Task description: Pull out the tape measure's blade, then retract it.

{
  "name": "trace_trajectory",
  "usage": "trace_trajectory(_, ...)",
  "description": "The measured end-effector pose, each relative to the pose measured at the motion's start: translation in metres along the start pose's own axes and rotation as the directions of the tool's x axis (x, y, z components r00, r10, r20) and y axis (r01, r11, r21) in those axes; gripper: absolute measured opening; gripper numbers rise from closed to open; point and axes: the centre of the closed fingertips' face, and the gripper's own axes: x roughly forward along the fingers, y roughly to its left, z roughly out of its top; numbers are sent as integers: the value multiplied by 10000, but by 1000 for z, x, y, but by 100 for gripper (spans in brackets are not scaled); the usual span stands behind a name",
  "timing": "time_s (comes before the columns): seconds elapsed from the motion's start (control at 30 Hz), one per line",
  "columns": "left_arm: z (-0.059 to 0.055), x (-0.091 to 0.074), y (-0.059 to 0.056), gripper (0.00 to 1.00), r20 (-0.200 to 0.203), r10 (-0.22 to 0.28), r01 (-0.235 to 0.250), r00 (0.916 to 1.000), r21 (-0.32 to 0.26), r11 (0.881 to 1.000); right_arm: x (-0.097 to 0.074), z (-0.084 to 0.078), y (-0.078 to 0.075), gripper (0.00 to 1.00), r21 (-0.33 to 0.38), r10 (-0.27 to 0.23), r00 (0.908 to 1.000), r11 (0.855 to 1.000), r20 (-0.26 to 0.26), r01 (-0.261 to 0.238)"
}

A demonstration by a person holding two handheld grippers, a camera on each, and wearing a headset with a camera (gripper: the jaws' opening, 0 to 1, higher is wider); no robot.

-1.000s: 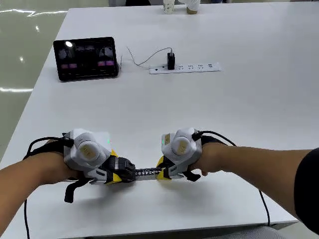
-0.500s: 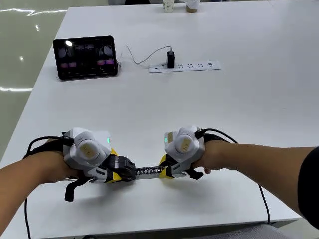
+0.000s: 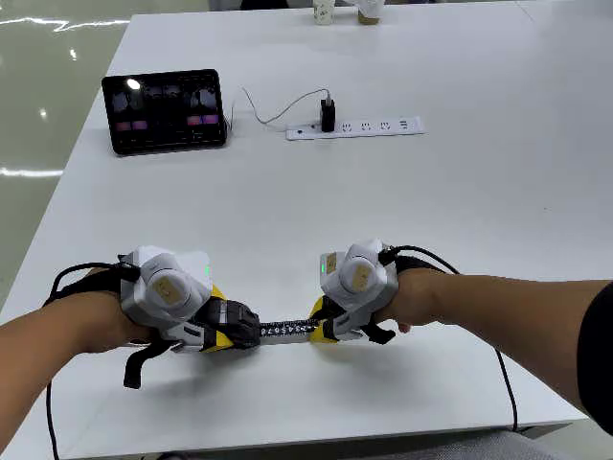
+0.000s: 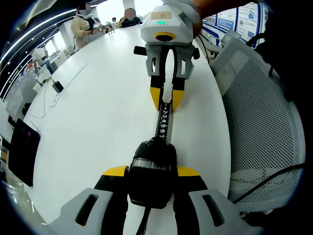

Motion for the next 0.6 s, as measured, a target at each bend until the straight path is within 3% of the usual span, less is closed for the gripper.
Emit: trace_trajectory(0.6, 1, -1, -1, 29, 71, 14, -13, 10000, -54, 10000, -4, -6, 1, 11, 149, 40, 10000, 9999, -55, -40)
